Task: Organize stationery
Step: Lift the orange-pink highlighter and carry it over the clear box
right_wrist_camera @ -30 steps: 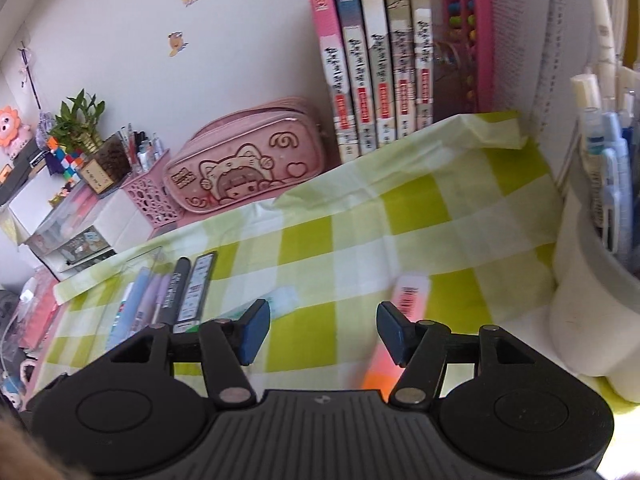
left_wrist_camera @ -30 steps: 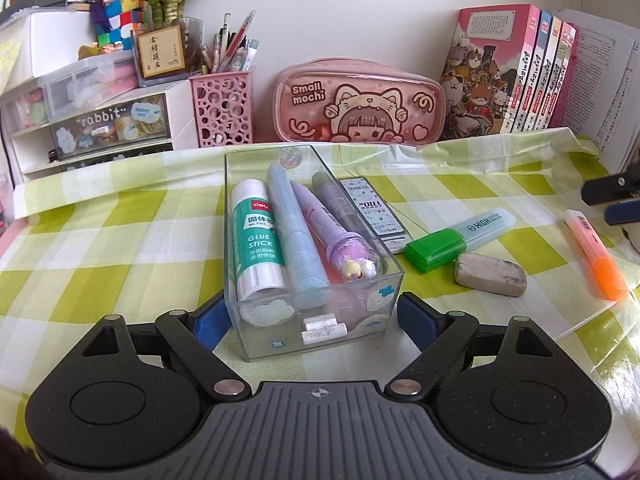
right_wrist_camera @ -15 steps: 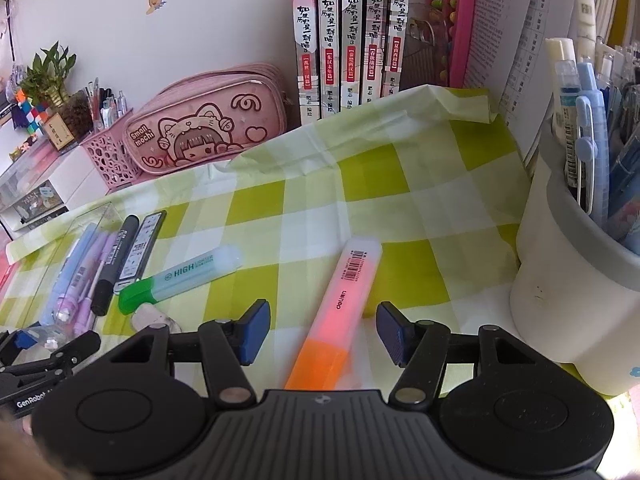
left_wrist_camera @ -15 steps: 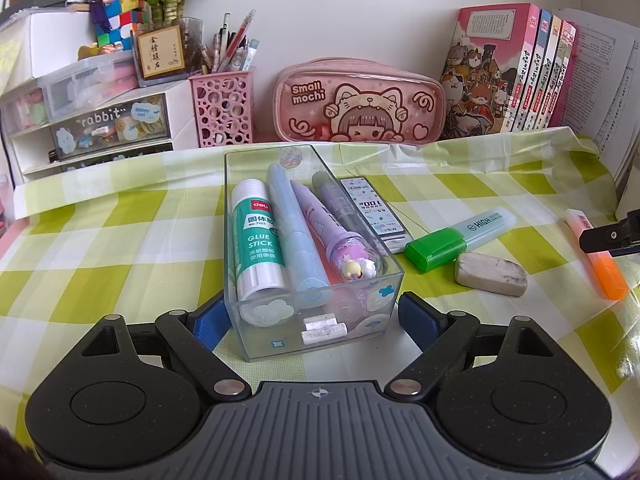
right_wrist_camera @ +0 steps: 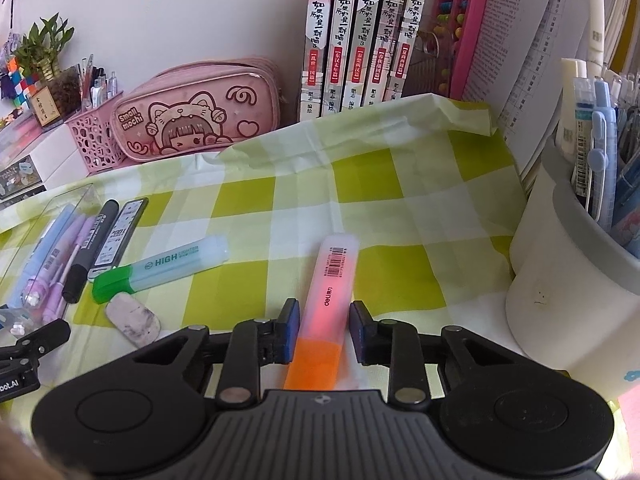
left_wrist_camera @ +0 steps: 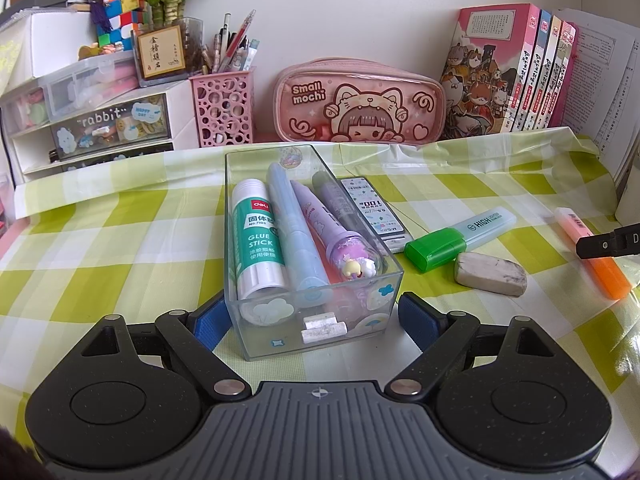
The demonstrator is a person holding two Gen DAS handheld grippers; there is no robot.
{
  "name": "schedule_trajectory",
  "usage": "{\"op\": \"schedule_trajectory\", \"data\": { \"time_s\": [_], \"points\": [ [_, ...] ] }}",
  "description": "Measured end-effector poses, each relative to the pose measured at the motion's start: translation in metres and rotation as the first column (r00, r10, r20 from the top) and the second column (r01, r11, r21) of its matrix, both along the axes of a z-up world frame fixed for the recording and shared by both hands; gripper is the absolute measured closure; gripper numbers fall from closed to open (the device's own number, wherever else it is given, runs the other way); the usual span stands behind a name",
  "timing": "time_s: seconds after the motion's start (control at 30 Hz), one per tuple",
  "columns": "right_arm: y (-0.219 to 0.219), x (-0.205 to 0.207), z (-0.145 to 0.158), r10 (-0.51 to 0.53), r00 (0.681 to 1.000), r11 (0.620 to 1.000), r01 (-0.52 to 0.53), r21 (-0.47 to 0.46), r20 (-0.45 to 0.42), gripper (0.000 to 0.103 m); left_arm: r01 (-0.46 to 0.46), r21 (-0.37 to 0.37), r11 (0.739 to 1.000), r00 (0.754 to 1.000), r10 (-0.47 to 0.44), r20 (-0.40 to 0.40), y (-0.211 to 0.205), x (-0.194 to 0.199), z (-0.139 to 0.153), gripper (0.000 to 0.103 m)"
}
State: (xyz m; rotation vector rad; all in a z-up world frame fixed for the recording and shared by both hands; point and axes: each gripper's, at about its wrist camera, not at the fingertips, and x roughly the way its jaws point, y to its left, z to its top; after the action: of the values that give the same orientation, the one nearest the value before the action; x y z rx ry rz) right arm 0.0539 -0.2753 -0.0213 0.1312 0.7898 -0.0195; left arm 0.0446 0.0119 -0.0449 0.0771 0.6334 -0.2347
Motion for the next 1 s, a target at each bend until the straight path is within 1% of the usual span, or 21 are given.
{"op": "schedule_trajectory", "data": {
  "time_s": [0.17,0.4,0.5,0.53,0.6,0.73,0.8,0.87,1.0],
  "points": [
    [0.005,-0.001,0.002,0.0,1.0,1.0,0.0,-0.017,0.01,0.076,-0.001,0.001,1.0,1.0,0.001,0.0,0.0,0.0,0.0,0.018],
    [0.017,-0.005,0.006,0.031,0.999,0.999,-0.03,-0.025,0.031,0.076,0.007,0.003,1.0,1.0,-0.007,-0.003,0.001,0.0,0.001,0.018],
    [0.019,-0.005,0.007,0.031,0.999,0.999,-0.03,-0.025,0.033,0.076,0.014,0.007,1.0,1.0,-0.014,-0.002,0.002,-0.001,0.002,0.022],
    [0.02,-0.005,0.008,0.032,0.999,0.999,-0.031,-0.023,0.034,0.076,0.016,0.008,1.0,1.0,-0.016,0.0,0.002,-0.001,0.003,0.025],
    [0.022,-0.005,0.009,0.034,0.999,0.999,-0.033,-0.018,0.037,0.076,0.021,0.007,1.0,1.0,-0.021,-0.001,0.003,-0.001,0.004,0.025],
    [0.028,-0.003,0.014,0.05,0.998,0.999,-0.05,-0.01,0.048,0.076,0.03,0.032,0.999,0.999,-0.031,0.011,0.0,-0.004,0.004,0.025],
    [0.031,-0.002,0.017,0.061,0.997,0.998,-0.062,0.011,0.052,0.076,0.029,0.025,0.999,1.0,-0.029,0.011,0.0,-0.004,0.004,0.025],
    [0.033,0.001,0.02,0.078,0.996,0.995,-0.081,0.061,0.05,0.076,0.03,0.02,0.999,0.999,-0.03,0.012,0.001,-0.004,0.003,0.025],
    [0.041,0.01,0.025,0.12,0.992,0.972,-0.124,0.2,0.036,0.076,0.026,-0.003,1.0,1.0,-0.026,0.008,0.003,-0.003,0.002,0.025]
  ]
}}
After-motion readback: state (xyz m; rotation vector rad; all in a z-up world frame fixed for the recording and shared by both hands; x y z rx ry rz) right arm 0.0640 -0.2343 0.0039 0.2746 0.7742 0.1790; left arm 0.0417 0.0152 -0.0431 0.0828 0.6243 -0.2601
